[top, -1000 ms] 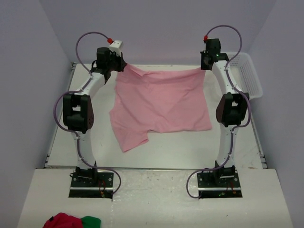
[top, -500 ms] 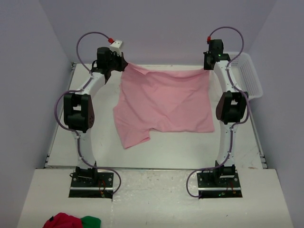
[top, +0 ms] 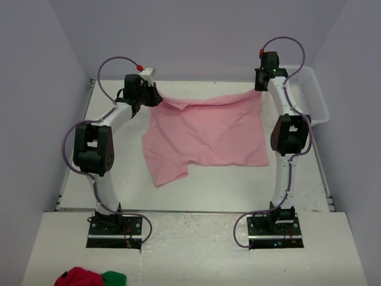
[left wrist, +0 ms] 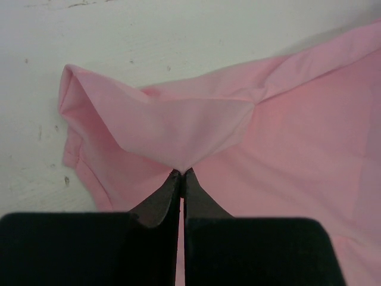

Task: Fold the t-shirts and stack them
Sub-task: Fold the flattened tshirt in 1/3 of the way

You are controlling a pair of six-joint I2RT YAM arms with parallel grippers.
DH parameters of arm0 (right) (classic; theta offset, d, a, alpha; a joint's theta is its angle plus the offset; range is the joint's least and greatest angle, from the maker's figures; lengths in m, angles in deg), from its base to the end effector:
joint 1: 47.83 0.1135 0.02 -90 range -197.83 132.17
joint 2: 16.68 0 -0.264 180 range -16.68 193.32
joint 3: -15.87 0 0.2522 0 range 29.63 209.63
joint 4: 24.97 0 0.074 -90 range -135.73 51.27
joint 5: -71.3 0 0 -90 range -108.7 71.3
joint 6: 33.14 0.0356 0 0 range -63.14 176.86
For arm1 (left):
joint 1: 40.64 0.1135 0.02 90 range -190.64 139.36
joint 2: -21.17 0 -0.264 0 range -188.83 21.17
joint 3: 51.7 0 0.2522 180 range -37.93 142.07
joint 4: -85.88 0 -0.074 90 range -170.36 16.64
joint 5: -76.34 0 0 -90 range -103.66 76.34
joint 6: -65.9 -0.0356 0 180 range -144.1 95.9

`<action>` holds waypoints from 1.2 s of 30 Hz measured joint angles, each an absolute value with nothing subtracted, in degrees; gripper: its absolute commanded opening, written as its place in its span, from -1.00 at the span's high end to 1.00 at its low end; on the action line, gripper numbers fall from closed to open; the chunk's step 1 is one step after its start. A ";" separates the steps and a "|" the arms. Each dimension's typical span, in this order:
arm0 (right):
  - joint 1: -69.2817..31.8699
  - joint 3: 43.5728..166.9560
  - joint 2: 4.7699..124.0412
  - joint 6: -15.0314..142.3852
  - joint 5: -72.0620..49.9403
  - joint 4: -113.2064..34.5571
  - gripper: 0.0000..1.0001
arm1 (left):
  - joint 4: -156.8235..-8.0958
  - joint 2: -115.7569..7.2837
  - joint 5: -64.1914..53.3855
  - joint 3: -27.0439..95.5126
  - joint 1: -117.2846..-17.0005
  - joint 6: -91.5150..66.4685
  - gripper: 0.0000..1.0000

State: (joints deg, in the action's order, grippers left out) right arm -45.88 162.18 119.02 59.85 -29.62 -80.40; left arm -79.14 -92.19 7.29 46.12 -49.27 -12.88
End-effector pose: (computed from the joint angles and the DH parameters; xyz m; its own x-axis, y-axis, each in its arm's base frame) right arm 0.5340 0.0114 0.2675 -0.6983 0.0275 -0.7153 0.1375 0.9858 -0.0964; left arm 0.4529 -0.0816 0.2338 -0.5790 -0.0959 -0.8097 0.3385 0.8752 -0.3457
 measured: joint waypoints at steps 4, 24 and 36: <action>-45.85 160.52 118.87 60.94 -29.44 -82.30 1.00 | -78.92 -85.77 4.31 41.99 -50.99 -10.54 1.00; -44.72 143.36 109.91 64.87 -29.64 -84.16 1.00 | -75.16 -78.90 -0.65 28.87 -52.96 -2.37 1.00; -44.46 142.29 109.63 65.86 -29.88 -84.51 1.00 | -73.53 -78.64 -3.12 26.14 -53.57 -2.10 1.00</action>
